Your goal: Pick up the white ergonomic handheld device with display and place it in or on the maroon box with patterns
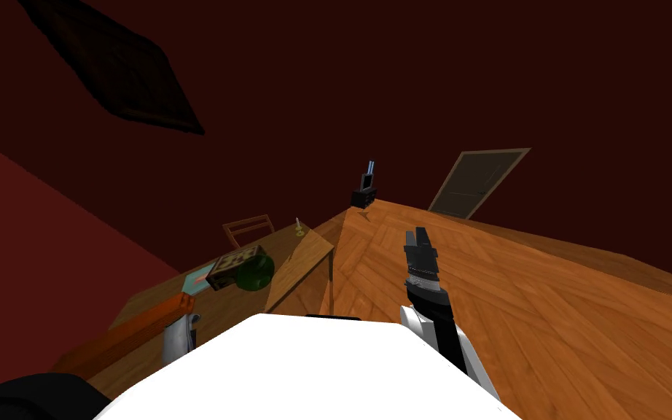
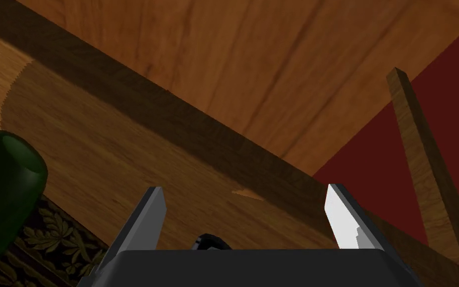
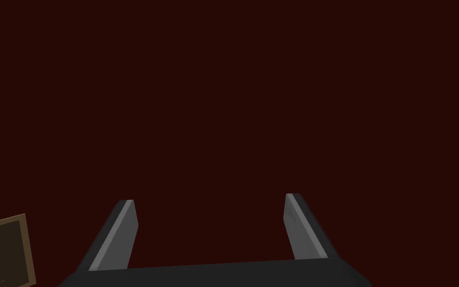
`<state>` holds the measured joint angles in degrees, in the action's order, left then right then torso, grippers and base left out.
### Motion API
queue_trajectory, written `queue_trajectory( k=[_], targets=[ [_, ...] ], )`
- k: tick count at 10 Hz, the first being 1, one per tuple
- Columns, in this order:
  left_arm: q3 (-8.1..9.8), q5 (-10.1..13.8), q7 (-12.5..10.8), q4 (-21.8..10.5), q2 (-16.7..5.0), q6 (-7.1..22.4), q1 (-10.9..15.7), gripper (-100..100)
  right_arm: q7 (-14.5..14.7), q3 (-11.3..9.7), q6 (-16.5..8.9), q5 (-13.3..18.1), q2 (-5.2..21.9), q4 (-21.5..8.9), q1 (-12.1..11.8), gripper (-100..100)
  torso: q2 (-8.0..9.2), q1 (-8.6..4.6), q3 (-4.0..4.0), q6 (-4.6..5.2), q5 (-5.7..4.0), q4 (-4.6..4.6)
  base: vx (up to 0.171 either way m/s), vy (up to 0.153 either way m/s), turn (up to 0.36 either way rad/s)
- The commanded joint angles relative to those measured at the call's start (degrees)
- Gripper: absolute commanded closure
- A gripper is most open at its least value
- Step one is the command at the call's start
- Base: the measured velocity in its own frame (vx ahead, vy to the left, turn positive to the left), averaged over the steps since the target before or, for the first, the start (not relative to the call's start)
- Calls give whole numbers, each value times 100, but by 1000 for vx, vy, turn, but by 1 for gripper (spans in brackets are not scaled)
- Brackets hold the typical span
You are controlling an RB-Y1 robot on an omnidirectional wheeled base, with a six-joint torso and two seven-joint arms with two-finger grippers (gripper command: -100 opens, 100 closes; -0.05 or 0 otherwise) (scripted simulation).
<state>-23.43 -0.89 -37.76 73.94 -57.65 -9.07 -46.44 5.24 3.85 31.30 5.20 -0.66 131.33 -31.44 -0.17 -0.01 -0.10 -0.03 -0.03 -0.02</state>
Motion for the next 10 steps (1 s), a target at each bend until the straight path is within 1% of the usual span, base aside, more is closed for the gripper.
queue_trajectory(
  k=[1,3,4,7,8,9,10],
  targets=[
    [-87,-195,3,-156,-238,116,13,-100,0,0,0,0,0,0,0,0,0,0,0,0,0,0,73,3,-214],
    [-207,-400,-13,-415,-524,152,74,-100,0,0,0,0,0,0,0,0,2,-5,1,-1,-2,0,68,0,-202],
    [-207,-400,-13,-415,-524,152,74,-100,0,0,0,0,0,0,0,0,4,-6,2,0,-2,1,39,10,-53],
    [-351,-642,-39,-731,-891,200,144,-100,0,0,0,0,0,0,0,0,16,-6,9,-2,-2,4,40,11,-132],
    [-351,-642,-39,-731,-891,200,144,-100,0,0,0,0,0,0,0,0,14,-2,8,-3,-1,3,27,18,-33],
    [-419,-750,-58,-883,-1073,225,172,-100,0,0,0,0,0,0,0,0,20,-3,11,-6,1,4,32,10,-122],
    [-458,-810,-73,-971,-1184,241,188,-100,0,0,0,0,0,0,0,0,19,-4,11,-2,-1,4,43,13,-166]
  ],
)
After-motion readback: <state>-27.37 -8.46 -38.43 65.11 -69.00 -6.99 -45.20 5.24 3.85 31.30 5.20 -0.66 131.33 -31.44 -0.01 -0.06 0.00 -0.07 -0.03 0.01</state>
